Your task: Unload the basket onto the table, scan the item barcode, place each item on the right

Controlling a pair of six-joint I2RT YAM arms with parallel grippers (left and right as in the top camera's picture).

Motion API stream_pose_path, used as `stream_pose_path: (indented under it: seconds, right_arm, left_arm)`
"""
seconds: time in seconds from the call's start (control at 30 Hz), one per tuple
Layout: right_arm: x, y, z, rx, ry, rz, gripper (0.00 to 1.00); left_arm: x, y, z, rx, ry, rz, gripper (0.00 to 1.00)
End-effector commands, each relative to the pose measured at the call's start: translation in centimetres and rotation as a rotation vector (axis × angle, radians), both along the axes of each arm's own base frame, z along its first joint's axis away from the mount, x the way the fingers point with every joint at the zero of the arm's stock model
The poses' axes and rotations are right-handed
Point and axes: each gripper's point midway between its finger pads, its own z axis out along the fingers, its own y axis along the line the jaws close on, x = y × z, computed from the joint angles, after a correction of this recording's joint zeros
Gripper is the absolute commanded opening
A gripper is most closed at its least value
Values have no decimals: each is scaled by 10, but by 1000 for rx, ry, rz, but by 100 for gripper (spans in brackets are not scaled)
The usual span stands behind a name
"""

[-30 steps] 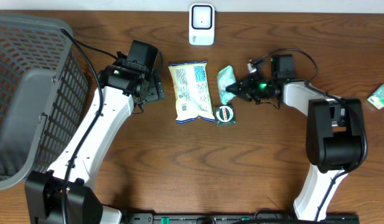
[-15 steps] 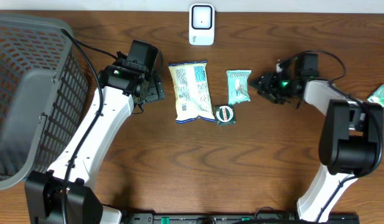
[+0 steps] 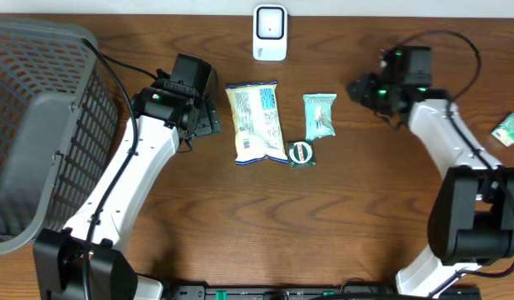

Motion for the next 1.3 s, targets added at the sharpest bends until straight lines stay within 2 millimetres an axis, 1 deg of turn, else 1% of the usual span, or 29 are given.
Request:
stream_pose_path:
  seconds: [0.0,0.07,0.13,0.23,0.3,0.4,0.47,0.5,0.6,0.73,0.93,1.07,1.2,1.27]
  right_arm:
    - [-2,11,-9,-197,-12,11,49]
    - [-3,20,-10,-276,-28,26,50]
    - [-4,27,-10,-369,-47,34,55]
    - [-10,32,-12,-465,-49,28,60]
    - [-13,38,-16,-492,-42,38,62]
    - [-16,46,-26,-493,-23,55,62]
    - [-19,50,-38,-492,-1,75,63]
    - [-21,57,-45,-475,15,97,62]
    - [-26,68,-62,-448,52,140,59]
    - [-30,73,-75,-463,74,159,52]
    - [-31,73,-76,-487,69,159,48]
    - [-33,71,-80,-492,85,161,47]
    - [-36,70,-83,-497,92,166,37]
    - [-38,69,-86,-500,99,168,35]
  left_arm:
    - [0,3,5,14,-12,2,97]
    - [0,3,5,15,-12,2,98]
    - [0,3,5,15,-12,2,98]
    - [0,3,5,15,-12,2,98]
    - [0,3,5,15,-12,2,98]
    - [0,3,5,15,-12,2,98]
    - [0,3,5,15,-12,2,98]
    - [0,3,5,15,-12,2,98]
    - [0,3,5,15,-12,2,98]
    - [0,3,5,15,-12,2,98]
    - [0,3,5,15,-12,2,98]
    - [0,3,5,15,-12,2,98]
    - [0,3,5,15,-12,2,98]
    - [0,3,5,15,-12,2,98]
